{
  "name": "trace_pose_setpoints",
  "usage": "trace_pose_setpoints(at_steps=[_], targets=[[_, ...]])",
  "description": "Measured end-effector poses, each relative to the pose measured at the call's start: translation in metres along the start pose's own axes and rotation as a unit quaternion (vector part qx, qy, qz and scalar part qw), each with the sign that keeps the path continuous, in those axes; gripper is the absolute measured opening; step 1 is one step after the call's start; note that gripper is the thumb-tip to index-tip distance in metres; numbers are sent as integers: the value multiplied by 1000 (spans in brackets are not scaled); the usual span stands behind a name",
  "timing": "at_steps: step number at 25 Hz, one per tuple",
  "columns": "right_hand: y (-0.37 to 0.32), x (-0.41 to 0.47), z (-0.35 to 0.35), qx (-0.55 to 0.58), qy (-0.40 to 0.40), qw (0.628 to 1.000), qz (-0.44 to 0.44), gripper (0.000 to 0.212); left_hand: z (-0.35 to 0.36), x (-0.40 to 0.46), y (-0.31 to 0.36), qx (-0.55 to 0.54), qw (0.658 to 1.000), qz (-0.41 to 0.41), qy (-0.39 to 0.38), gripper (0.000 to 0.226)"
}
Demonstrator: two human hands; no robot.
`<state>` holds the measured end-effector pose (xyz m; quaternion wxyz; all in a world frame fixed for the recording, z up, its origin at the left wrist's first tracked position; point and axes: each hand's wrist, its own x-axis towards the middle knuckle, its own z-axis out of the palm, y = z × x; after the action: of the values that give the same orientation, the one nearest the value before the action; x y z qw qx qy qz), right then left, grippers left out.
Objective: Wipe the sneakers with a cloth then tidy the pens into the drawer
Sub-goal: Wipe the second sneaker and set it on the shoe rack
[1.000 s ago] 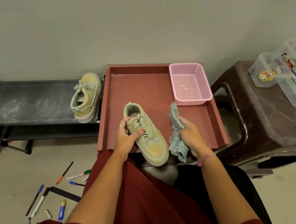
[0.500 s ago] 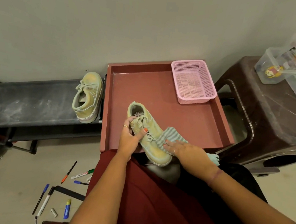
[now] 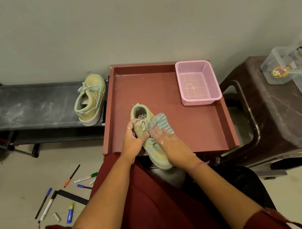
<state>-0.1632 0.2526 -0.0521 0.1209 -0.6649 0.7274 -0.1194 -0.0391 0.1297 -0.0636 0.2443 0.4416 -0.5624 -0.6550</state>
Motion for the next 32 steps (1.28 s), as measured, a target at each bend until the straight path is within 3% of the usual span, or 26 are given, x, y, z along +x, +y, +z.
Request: trace_pose_setpoints(at_steps=[1, 3, 5, 6, 8, 10, 13, 17, 21, 25, 28, 32], targets=[[11, -19, -3, -55, -5, 998, -42, 70, 0, 0, 0, 0, 1000, 0, -3, 49], [33, -47, -17, -71, -77, 994, -33, 74, 2, -1, 1, -8, 1000, -5, -7, 48], [41, -50, -37, 61, -92, 991, 70, 77, 2, -2, 1, -11, 1000, -10, -7, 48], [41, -40, -50, 157, -74, 973, 150, 74, 3, -1, 2, -12, 1000, -13, -8, 48], [40, -10, -64, 315, 55, 913, 253, 71, 4, -2, 2, -19, 1000, -17, -12, 48], [30, 22, -61, 357, 88, 897, 244, 76, 4, -2, 2, -16, 1000, -21, -16, 49], [4, 48, -20, 277, -26, 947, 158, 81, 3, -1, 3, -13, 1000, -15, -13, 49], [24, -11, 4, 193, -97, 973, 85, 88, 2, -1, 1, -18, 1000, -18, -9, 49], [21, -77, 6, 340, -95, 930, 106, 90, 3, -1, 3, -26, 999, -10, -19, 54], [19, -59, -1, 374, -71, 907, 182, 80, 18, -15, -6, 29, 999, 21, 30, 85], [28, -23, -10, 387, -87, 895, 204, 70, 43, -39, -13, 42, 996, -11, 76, 101], [36, 38, -25, 433, -108, 872, 202, 57, 61, -63, -9, 128, 989, -5, 74, 82]])
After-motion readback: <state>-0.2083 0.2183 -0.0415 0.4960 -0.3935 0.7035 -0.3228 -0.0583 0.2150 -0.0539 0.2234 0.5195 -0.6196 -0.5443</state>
